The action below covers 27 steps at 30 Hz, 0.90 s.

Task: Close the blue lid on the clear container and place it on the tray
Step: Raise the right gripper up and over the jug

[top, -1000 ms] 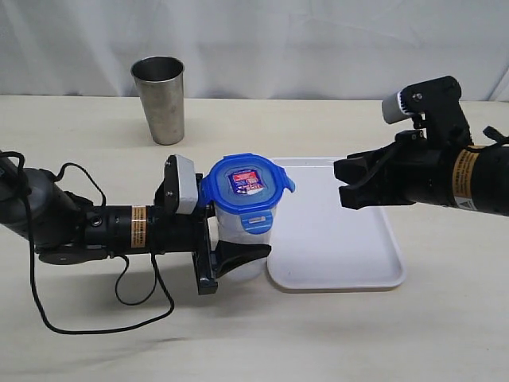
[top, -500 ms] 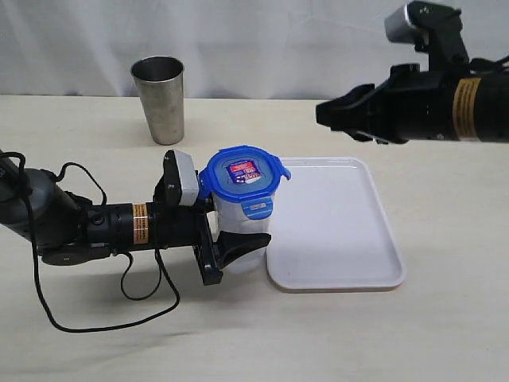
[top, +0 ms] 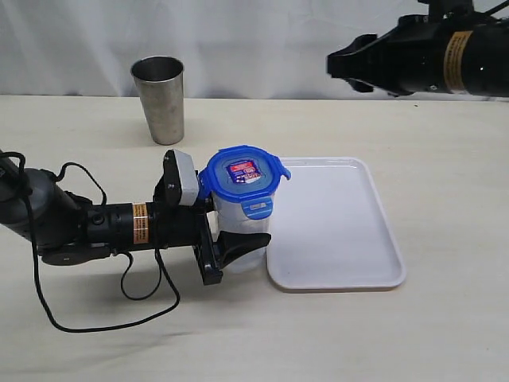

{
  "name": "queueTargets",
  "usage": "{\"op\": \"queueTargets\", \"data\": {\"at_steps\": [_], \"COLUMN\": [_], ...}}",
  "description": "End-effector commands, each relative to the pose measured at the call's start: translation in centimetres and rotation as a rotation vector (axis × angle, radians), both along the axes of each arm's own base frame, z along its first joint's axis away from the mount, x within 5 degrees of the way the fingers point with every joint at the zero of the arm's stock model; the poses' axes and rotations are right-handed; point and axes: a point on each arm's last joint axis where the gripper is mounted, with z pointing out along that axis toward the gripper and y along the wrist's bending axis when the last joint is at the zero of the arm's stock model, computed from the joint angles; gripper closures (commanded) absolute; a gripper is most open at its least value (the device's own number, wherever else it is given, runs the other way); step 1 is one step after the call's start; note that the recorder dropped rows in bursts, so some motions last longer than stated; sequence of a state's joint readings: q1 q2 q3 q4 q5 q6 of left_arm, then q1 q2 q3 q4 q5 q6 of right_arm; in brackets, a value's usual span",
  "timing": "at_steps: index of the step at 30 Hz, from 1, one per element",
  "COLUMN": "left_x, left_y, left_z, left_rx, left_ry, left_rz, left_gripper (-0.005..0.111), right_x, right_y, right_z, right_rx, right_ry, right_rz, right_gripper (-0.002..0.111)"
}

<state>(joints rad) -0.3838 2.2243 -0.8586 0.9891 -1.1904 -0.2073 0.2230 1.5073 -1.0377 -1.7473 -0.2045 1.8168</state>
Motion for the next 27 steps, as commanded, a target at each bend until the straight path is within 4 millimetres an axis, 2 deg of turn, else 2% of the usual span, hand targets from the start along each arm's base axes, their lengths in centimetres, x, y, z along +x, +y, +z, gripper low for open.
{"op": "queueTargets", "data": {"at_steps": [1, 3, 5, 6, 7, 9, 11, 13, 16, 18, 22, 27], "left_x": [0.2, 0.2, 0.2, 0.2, 0.3, 0.4, 0.4, 0.3, 0.3, 0.3, 0.3, 0.3], "left_y": [0.1, 0.1, 0.1, 0.1, 0.1, 0.1, 0.1, 0.1, 0.1, 0.1, 0.1, 0.1], "left_z": [-0.3, -0.4, -0.4, -0.4, -0.4, -0.4, -0.4, -0.4, -0.4, -0.4, -0.4, -0.4], "left_rx": [0.039, 0.047, 0.047, 0.047, 0.046, 0.044, 0.044, 0.046, 0.046, 0.046, 0.046, 0.046], "left_ry": [0.009, 0.011, 0.011, 0.011, 0.009, 0.008, 0.008, 0.008, 0.008, 0.008, 0.008, 0.008], "left_rz": [0.015, 0.018, 0.019, 0.019, 0.024, 0.036, 0.036, 0.034, 0.032, 0.032, 0.032, 0.032], "left_gripper": [0.107, 0.107, 0.107, 0.107, 0.107, 0.107, 0.107, 0.107, 0.107, 0.107, 0.107, 0.107], "right_x": [1.1, 1.1, 1.3, 1.6, 1.9, 2.6, 2.8, 2.8, 2.2, 1.7, 0.7, 0.1], "right_y": [-4.0, -5.4, -6.6, -7.1, -7.4, -7.2, -6.1, -4.0, -1.4, 0.0, 2.1, 3.3], "right_z": [0.3, 0.1, -0.3, -0.4, -0.5, -0.4, -0.2, 0.5, 1.6, 2.0, 1.7, 1.3], "right_rx": [-0.236, -0.310, -0.399, -0.390, -0.435, -0.319, -0.246, -0.127, 0.033, 0.082, 0.026, -0.006], "right_ry": [-0.115, -0.079, 0.063, 0.153, 0.254, 0.437, 0.554, 0.599, 0.594, 0.589, 0.640, 0.692], "right_rz": [-0.390, -0.539, -0.635, -0.657, -0.623, -0.536, -0.323, -0.060, 0.198, 0.300, 0.363, 0.334], "right_gripper": [0.062, 0.062, 0.062, 0.062, 0.062, 0.062, 0.064, 0.065, 0.065, 0.065, 0.062, 0.062]}}
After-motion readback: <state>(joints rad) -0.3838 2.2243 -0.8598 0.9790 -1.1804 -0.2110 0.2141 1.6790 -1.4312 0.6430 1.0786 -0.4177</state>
